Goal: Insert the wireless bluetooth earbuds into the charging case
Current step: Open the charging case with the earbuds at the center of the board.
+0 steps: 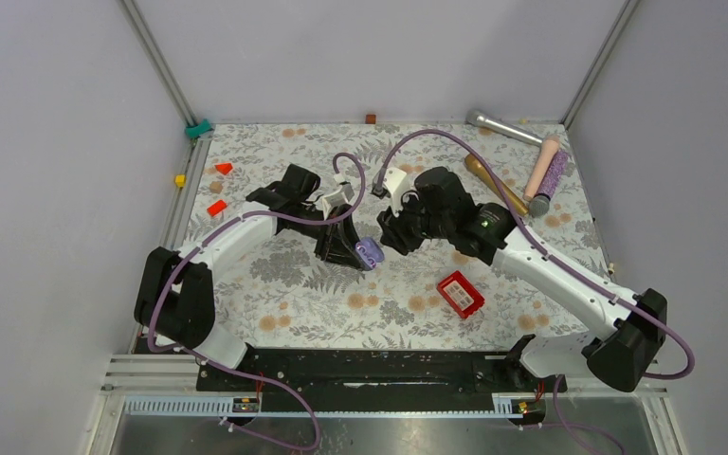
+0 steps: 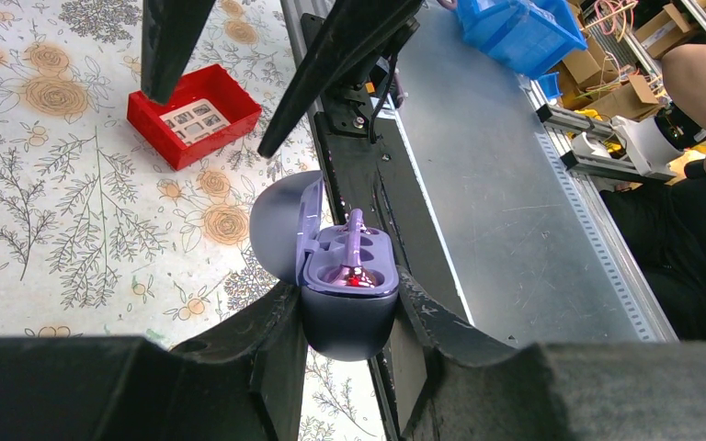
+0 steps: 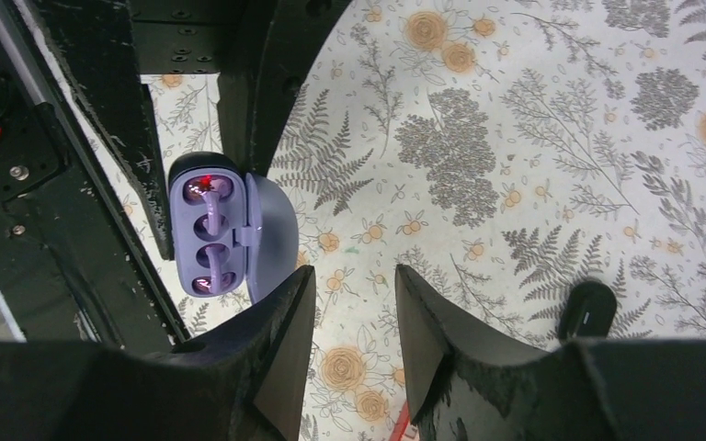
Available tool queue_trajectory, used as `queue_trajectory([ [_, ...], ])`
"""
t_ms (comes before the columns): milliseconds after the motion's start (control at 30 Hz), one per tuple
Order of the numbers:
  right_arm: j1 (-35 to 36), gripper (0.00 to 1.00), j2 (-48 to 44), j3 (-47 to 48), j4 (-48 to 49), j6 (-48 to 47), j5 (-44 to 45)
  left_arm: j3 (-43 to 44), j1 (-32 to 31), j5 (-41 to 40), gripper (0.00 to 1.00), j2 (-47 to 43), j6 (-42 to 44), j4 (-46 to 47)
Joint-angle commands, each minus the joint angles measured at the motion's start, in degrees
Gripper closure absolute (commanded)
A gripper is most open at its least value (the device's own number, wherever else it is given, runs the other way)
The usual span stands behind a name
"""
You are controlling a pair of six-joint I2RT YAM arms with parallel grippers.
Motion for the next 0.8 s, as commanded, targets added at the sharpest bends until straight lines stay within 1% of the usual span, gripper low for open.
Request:
queue_trajectory([
  [0,0.43,0.55,0.96,0.12,2.55,0.7,-3.78,2.14,0.34,3.18,1.0,-2.19,1.84,0.39],
  [100,0.43,0.55,1.46,0.4,2.43,0.88,-4.86,2.08,0.33,2.97,1.0,-2.2,1.87,0.33],
  [133,0.38,0.55,1.42,0.67,1.85,0.62,-6.91,2.13,0.38,2.78,1.0,-2.2,1.86,0.38],
  [167,0.42,0.55,1.18,1.54,0.65,0.0,-10.36,2.11,0.35,2.61,1.0,-2.2,1.86,0.3],
  [267,0.43,0.54,-1.84,5.41,-4.92,-2.69,-24.23,1.93,0.62,2.17,1.0,-2.12,1.93,0.29],
  [300,0.43,0.53,-3.38,6.11,-5.75,-3.31,-27.09,1.93,0.67,2.11,1.0,-1.95,1.94,0.28],
  [367,0.36,0.51,-4.77,7.94,-8.16,-4.74,-28.8,2.1,0.71,2.06,1.0,-1.51,1.99,0.26],
  [433,0.3,0.5,-4.85,8.31,-9.25,-5.7,-26.9,2.27,0.69,2.19,1.0,-1.14,2.01,0.21],
  [500,0.34,0.49,-4.6,6.42,-6.78,-5.26,-22.87,2.48,0.74,2.23,1.0,-0.84,1.79,0.21],
  [567,0.28,0.49,-3.84,4.29,-3.2,-3.73,-14.31,2.42,0.74,2.35,1.0,-1.05,1.69,0.21],
  [667,0.34,0.49,-2.13,2.72,0.61,-3.05,1.23,2.07,0.76,2.59,1.0,-1.83,1.98,0.3],
  [733,0.34,0.5,-0.94,1.48,2.83,-3.2,6.41,1.75,0.69,3.47,1.0,-2.22,2.26,0.27],
  [767,0.34,0.5,-0.51,0.78,3.84,-3.43,7.39,1.59,0.71,4.01,1.0,-2.35,2.46,0.3],
])
